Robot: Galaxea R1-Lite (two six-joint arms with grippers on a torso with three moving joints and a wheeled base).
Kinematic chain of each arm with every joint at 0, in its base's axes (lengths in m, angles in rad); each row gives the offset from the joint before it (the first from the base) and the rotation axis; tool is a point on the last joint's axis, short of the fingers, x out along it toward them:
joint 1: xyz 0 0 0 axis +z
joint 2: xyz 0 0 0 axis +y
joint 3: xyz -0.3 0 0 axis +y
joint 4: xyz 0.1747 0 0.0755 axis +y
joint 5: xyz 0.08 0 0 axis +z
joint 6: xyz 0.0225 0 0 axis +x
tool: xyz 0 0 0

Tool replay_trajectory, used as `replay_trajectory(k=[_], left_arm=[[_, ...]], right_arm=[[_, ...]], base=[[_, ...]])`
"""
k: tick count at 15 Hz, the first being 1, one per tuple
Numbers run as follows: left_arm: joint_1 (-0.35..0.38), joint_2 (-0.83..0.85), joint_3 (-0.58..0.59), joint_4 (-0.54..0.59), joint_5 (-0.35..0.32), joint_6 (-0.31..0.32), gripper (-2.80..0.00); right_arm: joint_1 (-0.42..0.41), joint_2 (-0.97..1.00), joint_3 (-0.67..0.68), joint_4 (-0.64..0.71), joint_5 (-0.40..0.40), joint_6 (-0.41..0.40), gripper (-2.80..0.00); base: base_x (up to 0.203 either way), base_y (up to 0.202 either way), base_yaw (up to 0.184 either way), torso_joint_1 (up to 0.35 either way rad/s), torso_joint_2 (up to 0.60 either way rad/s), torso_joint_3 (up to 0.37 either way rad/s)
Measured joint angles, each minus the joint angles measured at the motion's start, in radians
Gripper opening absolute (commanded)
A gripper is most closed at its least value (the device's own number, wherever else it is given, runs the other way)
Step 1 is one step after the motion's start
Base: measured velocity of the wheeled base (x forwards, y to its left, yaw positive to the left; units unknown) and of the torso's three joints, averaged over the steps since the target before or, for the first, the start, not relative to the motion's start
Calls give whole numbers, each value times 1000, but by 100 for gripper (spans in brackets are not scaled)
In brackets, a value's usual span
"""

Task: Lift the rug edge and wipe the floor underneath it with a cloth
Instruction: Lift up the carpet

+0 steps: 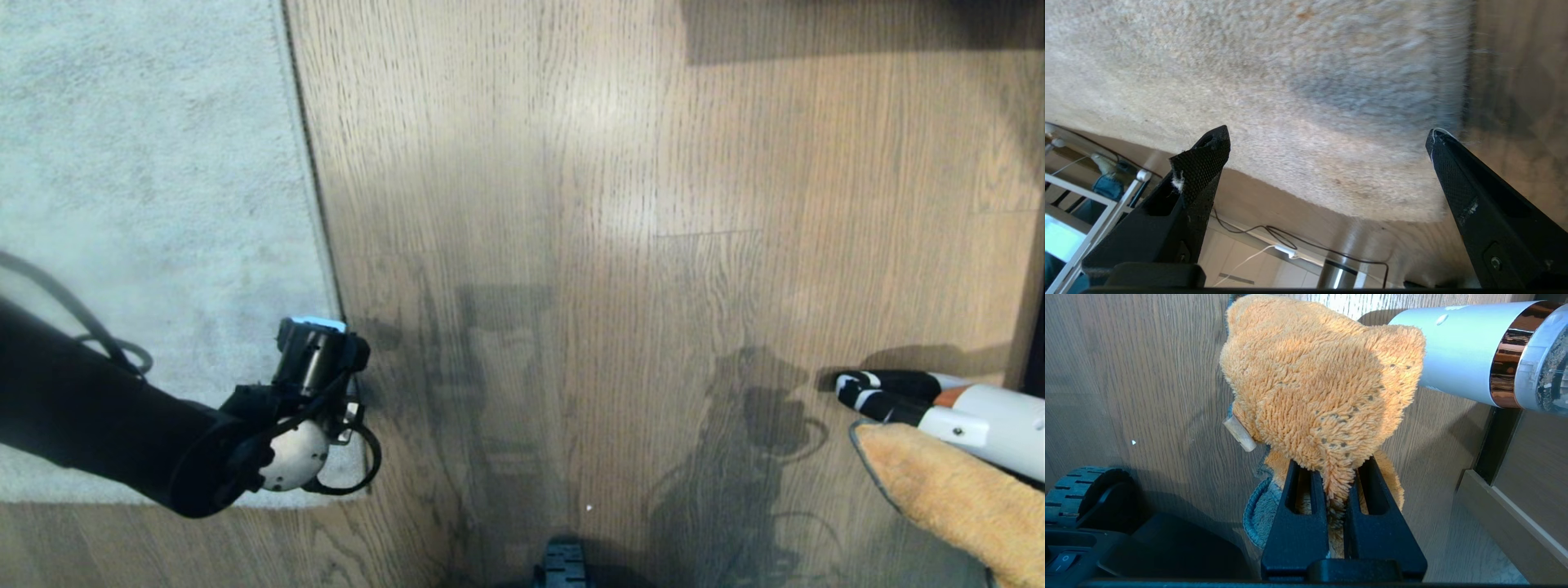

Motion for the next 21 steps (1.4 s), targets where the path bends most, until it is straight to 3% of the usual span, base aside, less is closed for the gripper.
replay_trajectory(k=[8, 17, 21], left_arm=[[41, 42, 5, -9, -2, 13, 0], [-30, 69, -63, -1, -12, -65, 0], [-21, 89, -71, -8, -3, -56, 0]], right_arm=[[0, 0, 0, 0, 0, 0, -280], [0, 0, 0, 0, -1, 0, -280], [0, 0, 0, 0, -1, 0, -280]], base=[[0, 0, 0, 0, 0, 0], [0, 0, 0, 0, 0, 0], [0, 0, 0, 0, 0, 0]])
